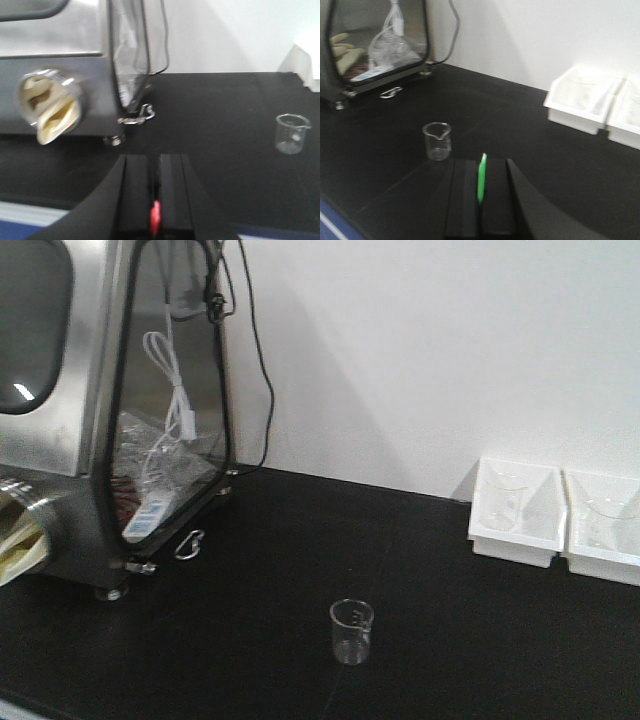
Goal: Sort red and green spoons into left cabinet
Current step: 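Drive the base away from the bench to the white cabinet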
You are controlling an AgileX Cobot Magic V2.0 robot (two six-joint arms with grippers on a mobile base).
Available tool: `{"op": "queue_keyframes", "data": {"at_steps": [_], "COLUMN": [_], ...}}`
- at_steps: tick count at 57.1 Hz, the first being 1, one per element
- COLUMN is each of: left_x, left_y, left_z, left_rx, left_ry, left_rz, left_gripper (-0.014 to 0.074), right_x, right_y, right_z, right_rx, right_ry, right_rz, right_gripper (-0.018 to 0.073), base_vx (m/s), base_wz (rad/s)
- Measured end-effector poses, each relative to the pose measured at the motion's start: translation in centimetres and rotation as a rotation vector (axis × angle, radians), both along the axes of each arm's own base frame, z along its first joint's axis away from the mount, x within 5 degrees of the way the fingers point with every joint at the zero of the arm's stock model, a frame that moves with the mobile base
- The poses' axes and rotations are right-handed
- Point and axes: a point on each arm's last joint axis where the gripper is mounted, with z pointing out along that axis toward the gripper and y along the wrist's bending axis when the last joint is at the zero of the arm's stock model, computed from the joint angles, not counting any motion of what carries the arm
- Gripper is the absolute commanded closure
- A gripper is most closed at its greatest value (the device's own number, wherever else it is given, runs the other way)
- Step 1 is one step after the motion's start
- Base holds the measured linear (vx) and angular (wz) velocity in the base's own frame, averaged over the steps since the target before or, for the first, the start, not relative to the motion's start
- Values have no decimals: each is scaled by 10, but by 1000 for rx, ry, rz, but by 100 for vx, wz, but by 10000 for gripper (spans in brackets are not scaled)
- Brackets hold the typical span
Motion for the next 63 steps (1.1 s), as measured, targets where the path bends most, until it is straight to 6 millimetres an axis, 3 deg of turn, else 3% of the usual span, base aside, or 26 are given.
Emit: {"op": "queue_keyframes", "data": {"at_steps": [63], "left_x": [0], "left_y": [0], "left_z": [0], "left_rx": [1], "left_ry": [0], "left_rz": [0], "left_gripper": [600], "right_x": [0], "right_y": [0], "right_z": [-1], "right_rx": [-1], "right_ry": [4], "right_rz": [1], "right_gripper": [564], "base_vx": [-10], "base_wz": [60]}}
